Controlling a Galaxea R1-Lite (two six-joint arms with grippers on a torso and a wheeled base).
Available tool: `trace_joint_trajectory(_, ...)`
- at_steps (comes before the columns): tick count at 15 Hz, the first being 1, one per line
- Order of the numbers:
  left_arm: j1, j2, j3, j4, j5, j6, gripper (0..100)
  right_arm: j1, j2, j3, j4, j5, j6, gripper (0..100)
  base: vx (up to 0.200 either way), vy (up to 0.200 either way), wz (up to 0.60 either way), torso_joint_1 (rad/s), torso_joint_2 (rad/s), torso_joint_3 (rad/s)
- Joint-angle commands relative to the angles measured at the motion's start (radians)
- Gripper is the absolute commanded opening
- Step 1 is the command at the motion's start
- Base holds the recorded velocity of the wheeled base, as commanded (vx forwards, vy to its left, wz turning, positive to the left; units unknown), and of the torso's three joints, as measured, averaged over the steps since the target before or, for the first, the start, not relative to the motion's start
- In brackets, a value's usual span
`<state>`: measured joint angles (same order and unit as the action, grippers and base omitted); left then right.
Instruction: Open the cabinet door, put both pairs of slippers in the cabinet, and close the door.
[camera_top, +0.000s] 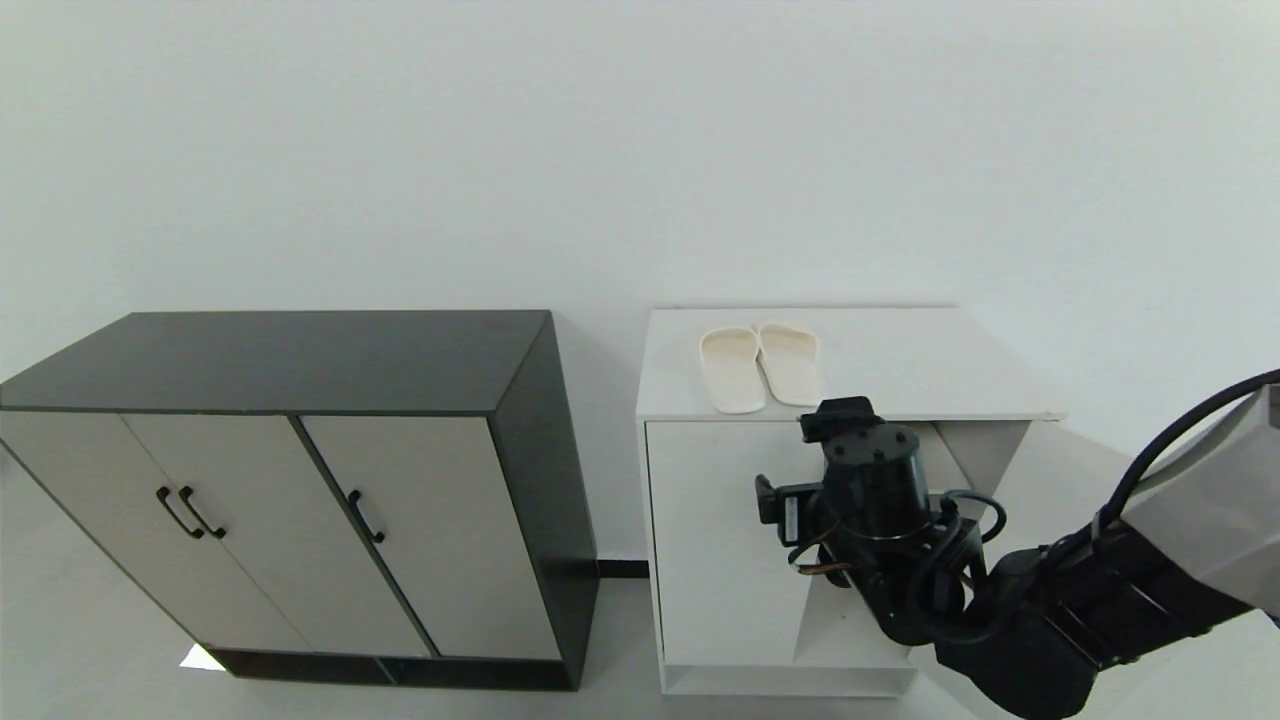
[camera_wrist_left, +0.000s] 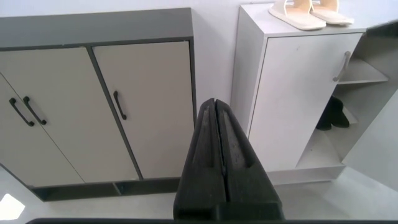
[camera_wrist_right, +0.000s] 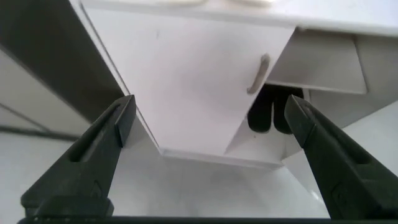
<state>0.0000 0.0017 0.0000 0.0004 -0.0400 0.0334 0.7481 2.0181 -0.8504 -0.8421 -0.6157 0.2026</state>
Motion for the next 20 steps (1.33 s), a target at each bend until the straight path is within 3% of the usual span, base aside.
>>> trace_joint_trajectory(1,0.000,0.000,0.000,0.000,0.000,-0.001,0,-0.001,-0.030,-0.024,0.006,-0.006,0.008,100,0.000,0.000,0.00,0.000,0.00,0.000)
trace_joint_trajectory(3,0.000,0.000,0.000,0.001,0.000,-0.001,0,-0.003,-0.024,-0.025,0.003,-0.007,0.008,100,0.000,0.000,0.00,0.000,0.00,0.000)
trace_joint_trajectory(11,0.000,0.000,0.000,0.000,0.000,-0.006,0,-0.044,0.064,-0.030,-0.132,-0.007,0.006,100,0.200,0.000,0.00,0.000,0.00,0.004)
trace_joint_trajectory(15,0.000,0.000,0.000,0.001,0.000,-0.006,0,-0.046,0.059,-0.027,-0.135,-0.004,0.005,100,0.200,0.000,0.00,0.008,0.00,0.000)
trace_joint_trajectory(20,0.000,0.000,0.000,0.000,0.000,-0.006,0,-0.072,0.044,-0.029,-0.124,0.088,-0.003,100,0.200,0.000,0.00,0.000,0.00,0.003)
